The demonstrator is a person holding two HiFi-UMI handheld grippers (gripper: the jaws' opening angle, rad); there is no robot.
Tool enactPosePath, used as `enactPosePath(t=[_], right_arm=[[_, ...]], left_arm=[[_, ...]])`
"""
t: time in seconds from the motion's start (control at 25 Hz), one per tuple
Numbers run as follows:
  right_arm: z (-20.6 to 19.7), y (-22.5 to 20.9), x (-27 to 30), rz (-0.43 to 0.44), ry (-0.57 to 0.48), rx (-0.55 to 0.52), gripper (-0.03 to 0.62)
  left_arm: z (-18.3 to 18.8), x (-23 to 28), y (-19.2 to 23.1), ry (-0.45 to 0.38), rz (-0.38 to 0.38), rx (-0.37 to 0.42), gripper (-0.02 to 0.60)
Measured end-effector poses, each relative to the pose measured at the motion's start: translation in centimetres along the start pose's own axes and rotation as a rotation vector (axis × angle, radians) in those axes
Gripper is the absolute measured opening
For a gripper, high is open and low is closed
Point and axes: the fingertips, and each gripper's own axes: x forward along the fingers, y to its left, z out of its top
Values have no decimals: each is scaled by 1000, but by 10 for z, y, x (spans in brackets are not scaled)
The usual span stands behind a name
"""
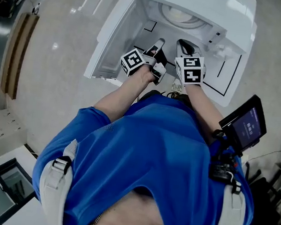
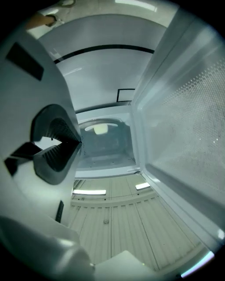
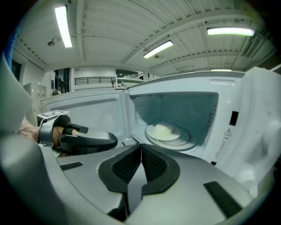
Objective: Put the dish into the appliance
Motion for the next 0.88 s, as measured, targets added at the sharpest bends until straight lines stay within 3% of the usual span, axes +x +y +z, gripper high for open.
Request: enactPosePath(t=[0.12,0.56,0.72,0.88], right_arm=[[-3,3,-13,-13,-13,15,5],[-29,18,-66,-48,-42,127,5],[-41,24,-79,-48,-46,157,4],[-52,25,-93,-45,-47,171,4]], left_arm=[[-3,-10,-7,26,16,104,6],[-21,-56,-18,149,121,600,6],[-31,-69,-17,178,138,716,6],[-39,-78,-16,189,145,763,6]])
